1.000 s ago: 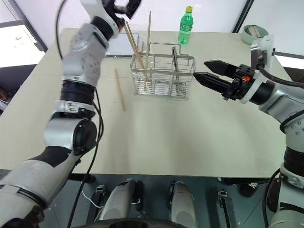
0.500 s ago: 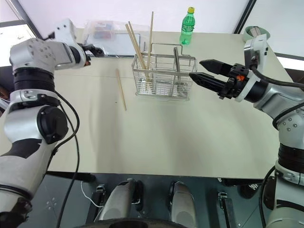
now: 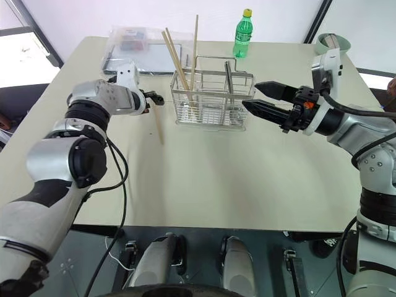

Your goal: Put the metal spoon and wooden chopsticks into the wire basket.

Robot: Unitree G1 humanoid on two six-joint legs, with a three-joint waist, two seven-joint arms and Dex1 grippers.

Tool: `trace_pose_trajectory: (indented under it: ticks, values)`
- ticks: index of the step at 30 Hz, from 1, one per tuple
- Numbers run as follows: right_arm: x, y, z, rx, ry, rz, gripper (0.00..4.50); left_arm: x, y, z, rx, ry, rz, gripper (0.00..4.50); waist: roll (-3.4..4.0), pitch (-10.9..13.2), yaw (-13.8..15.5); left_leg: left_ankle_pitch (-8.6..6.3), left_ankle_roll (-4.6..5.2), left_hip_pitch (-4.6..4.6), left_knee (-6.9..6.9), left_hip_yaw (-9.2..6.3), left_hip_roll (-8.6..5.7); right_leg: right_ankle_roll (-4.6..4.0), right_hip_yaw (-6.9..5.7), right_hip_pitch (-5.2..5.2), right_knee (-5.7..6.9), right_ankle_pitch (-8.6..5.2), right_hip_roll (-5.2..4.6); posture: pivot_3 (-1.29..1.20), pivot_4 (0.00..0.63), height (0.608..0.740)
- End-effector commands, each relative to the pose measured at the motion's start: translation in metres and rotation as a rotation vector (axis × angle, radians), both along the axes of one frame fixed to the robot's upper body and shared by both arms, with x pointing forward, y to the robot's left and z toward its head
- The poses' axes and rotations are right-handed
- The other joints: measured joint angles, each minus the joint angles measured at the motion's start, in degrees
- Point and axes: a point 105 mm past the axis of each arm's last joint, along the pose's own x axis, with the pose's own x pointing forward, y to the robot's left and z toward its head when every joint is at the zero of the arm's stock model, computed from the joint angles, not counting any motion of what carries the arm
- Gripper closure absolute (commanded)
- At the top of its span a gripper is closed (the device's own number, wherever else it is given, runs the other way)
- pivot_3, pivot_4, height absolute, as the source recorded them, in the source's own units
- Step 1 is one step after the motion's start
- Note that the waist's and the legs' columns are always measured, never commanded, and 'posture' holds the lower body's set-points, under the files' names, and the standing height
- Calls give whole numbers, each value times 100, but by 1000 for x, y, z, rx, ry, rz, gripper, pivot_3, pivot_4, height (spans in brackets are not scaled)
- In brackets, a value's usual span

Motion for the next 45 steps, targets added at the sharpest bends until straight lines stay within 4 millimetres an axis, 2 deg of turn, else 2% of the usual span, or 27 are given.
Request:
trace_pose_trajectory:
  ticks: [1,5,6,8,14,24,28,36,41,45]
  values:
    - [-8,-2,11,-2,-51,-3,1088,3,2,6,21,-35,4,47,0,0,0,0,1,0,0,0,0,0,0,0,0,0,0,0,150,707]
    - [-8,-2,10,4,-50,-9,1088,2,4,-4,15,-16,38,47,0,0,4,-4,7,0,0,0,0,0,0,0,0,0,-1,0,150,707]
    - [-8,-2,10,4,-50,-9,1088,3,4,-4,13,-17,44,577,0,0,5,-4,8,0,0,0,0,0,0,0,0,0,-1,0,150,707]
    - [-8,-2,10,3,-50,-9,1088,3,4,-4,7,-19,49,1312,0,0,3,-4,8,0,0,0,0,0,0,0,0,0,-2,0,150,707]
    - [-7,-3,8,15,-47,-13,1088,2,2,-10,-5,-2,57,4436,0,0,8,-5,9,0,0,0,0,0,0,0,0,0,-2,0,150,707]
    - [-4,-2,8,28,-51,-11,1088,3,16,-5,-16,-13,116,4436,0,0,2,-5,9,0,0,0,0,0,0,0,1,0,-2,0,150,707]
    - [-4,-2,8,29,-52,-10,1088,5,26,3,10,-46,139,4436,0,0,-2,-5,9,1,0,0,0,0,0,0,1,0,-2,0,150,707]
    - [-1,-2,14,26,-64,-1,1088,7,29,19,4,-79,146,4436,0,0,3,-5,8,0,1,1,-1,0,0,0,1,0,-2,0,150,707]
    - [-1,-1,13,23,-64,5,1088,11,36,37,56,-154,149,4436,0,0,-1,-3,6,0,1,2,0,0,0,0,1,0,-2,0,150,707]
    - [1,-2,18,30,-76,0,1088,11,34,41,72,-152,141,4436,0,0,5,-4,7,0,1,2,0,0,0,0,1,1,-2,0,150,707]
